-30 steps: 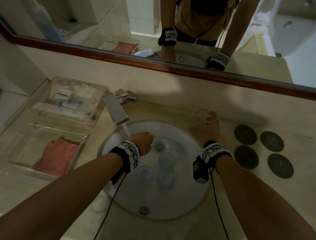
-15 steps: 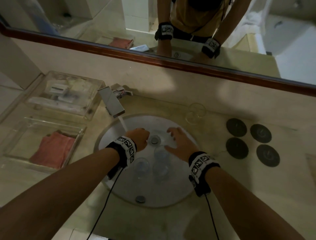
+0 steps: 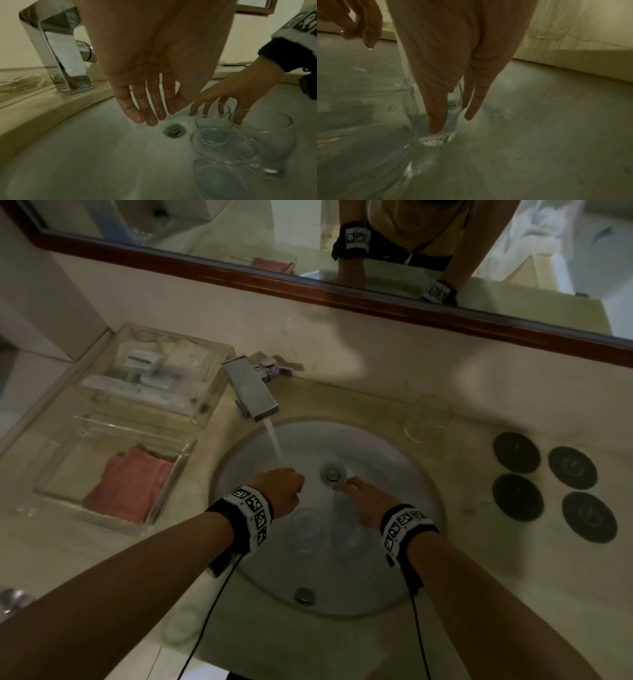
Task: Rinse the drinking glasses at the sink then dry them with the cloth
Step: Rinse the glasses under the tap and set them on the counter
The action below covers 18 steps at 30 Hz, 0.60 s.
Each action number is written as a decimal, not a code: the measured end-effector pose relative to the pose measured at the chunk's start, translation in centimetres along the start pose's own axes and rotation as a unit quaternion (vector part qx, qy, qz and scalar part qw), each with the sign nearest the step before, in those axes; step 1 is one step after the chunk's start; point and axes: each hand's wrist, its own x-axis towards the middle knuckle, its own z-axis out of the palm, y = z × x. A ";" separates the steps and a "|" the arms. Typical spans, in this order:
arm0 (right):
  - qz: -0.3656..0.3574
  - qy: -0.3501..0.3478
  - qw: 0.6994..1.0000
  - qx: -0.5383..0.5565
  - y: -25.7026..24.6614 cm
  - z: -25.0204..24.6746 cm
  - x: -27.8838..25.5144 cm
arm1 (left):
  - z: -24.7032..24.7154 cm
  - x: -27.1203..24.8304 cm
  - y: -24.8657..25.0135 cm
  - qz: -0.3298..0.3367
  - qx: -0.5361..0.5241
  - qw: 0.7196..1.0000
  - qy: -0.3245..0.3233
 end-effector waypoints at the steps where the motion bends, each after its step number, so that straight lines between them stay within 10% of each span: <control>1: 0.006 -0.009 1.000 0.004 -0.1 -0.1 0.4 | 0.2 0.1 -0.2 0.000 -0.002 1.000 0.002; 10: 0.047 -0.033 0.998 0.031 0.3 -2.3 1.2 | 0.1 0.3 -1.6 0.007 -0.036 0.999 -0.008; 18: 0.029 0.150 0.959 0.237 -2.1 -6.2 -0.3 | -1.9 -0.1 -2.0 0.060 -0.120 0.991 0.028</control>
